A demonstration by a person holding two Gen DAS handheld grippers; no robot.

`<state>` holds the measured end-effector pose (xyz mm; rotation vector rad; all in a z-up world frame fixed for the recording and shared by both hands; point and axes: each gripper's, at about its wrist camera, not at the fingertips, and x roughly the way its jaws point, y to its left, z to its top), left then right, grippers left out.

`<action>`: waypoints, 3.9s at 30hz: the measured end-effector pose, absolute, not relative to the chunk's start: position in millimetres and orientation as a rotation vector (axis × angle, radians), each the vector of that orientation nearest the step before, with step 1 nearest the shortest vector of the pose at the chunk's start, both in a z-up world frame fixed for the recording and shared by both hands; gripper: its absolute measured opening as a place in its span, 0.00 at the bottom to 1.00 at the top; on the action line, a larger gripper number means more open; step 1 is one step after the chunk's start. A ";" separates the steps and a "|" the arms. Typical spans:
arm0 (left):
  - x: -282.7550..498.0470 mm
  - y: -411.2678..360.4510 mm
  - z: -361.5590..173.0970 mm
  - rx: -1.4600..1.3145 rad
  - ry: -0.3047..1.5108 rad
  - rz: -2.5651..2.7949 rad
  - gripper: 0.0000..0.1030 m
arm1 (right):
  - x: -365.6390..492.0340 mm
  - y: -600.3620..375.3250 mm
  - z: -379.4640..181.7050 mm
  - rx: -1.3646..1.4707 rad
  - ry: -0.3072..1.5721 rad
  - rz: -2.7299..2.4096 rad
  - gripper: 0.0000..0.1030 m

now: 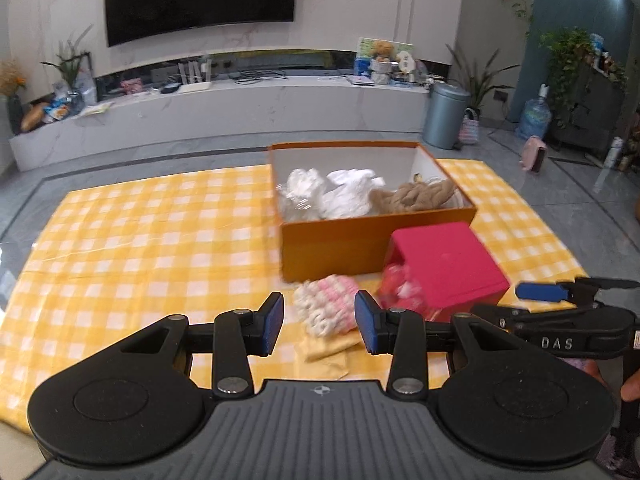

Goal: Organize soft objects
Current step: 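Move both tools toward the pink-and-white crocheted ball and yellow cloth, then grasp the yellow cloth with the left tool while the right tool grasps the crocheted ball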

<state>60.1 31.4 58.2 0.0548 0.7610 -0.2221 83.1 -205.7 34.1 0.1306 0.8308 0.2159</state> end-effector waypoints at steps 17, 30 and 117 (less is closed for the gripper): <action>22.8 53.0 2.4 -0.044 0.854 -0.167 0.44 | 70.2 -161.1 0.4 0.040 0.942 0.299 0.72; 65.9 35.1 -19.0 0.184 1.002 -0.303 0.45 | 93.7 -145.4 -23.2 0.039 1.013 0.285 0.73; 136.7 103.6 -49.6 -0.020 1.027 -0.042 0.06 | 211.7 -47.1 -51.0 -0.268 1.078 0.464 0.73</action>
